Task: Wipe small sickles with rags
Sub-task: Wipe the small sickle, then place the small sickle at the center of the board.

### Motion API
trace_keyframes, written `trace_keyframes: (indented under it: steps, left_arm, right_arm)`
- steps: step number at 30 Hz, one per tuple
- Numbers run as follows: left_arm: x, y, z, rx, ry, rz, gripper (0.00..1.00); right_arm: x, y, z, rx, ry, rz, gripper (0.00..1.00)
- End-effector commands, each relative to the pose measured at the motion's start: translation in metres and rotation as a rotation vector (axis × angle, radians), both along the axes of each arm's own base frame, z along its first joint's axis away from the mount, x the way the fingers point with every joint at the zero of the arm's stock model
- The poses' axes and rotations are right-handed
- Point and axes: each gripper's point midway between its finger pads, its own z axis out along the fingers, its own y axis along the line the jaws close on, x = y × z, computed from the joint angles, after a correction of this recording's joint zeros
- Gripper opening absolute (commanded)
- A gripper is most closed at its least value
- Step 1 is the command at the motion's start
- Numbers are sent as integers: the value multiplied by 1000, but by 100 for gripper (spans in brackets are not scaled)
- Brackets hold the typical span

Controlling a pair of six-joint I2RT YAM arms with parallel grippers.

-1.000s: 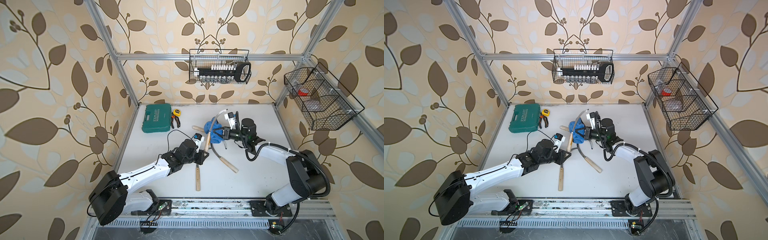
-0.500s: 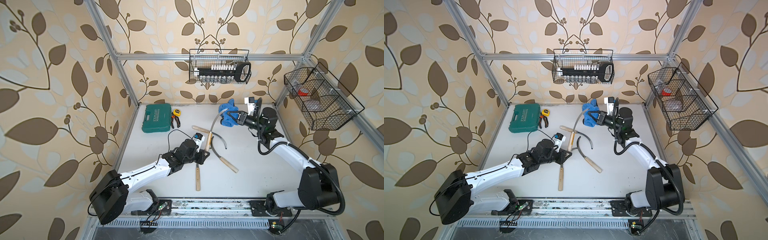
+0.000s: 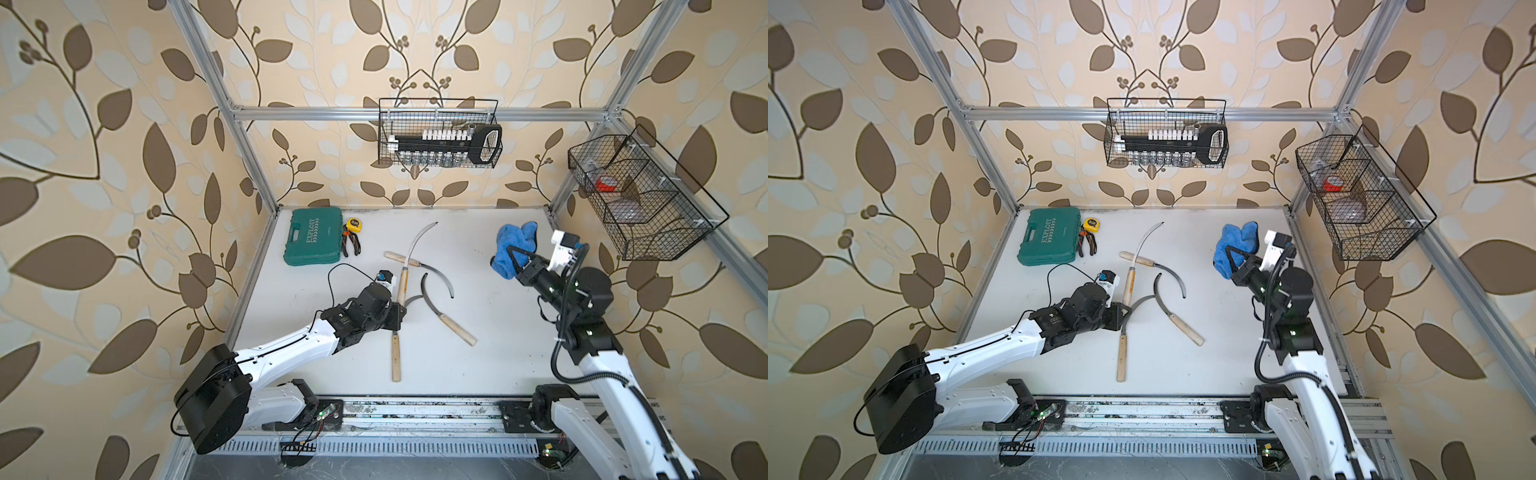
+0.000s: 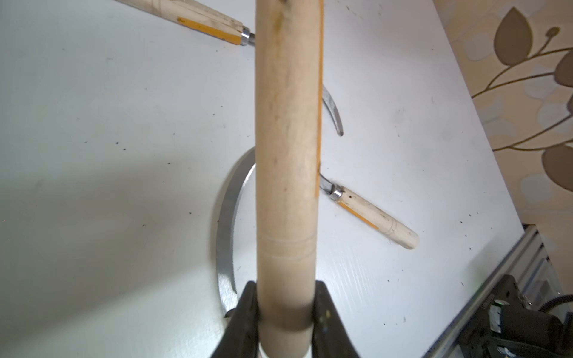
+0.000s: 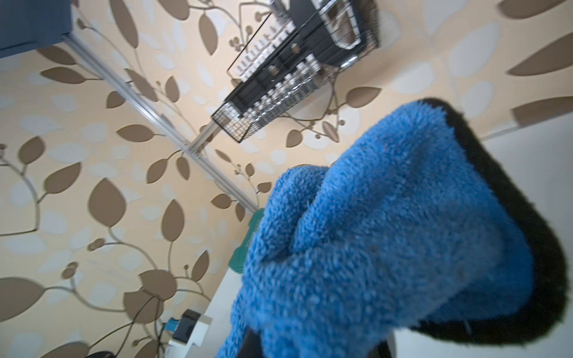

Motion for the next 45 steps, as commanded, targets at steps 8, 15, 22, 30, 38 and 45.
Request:
trace_keyframes:
  steps: [8,15,22,30,38,45]
  left_arm:
    - [37,-40,1,72,91,19,0]
    - [58,-97,-22,199,145,-34,0]
    - [81,-154,-32,226,170,-96,0]
    - [99,-211,-46,246,173,-185,0]
    - [115,-253,-62,243,148,-242,0]
    - [123,-255,-82,292,116,-264,0]
  right_arm:
    - [-65,-107,-105,-94,209,-622,0]
    - [-49,-113,-145,-95,325,-662,0]
    - [-37,-126,-174,-79,384,-740,0]
    - [-43,-126,-171,-45,306,-742,0]
    - [-39,-123,-172,-52,320,-722,0]
    - [-40,-122,-173,-47,318,-715,0]
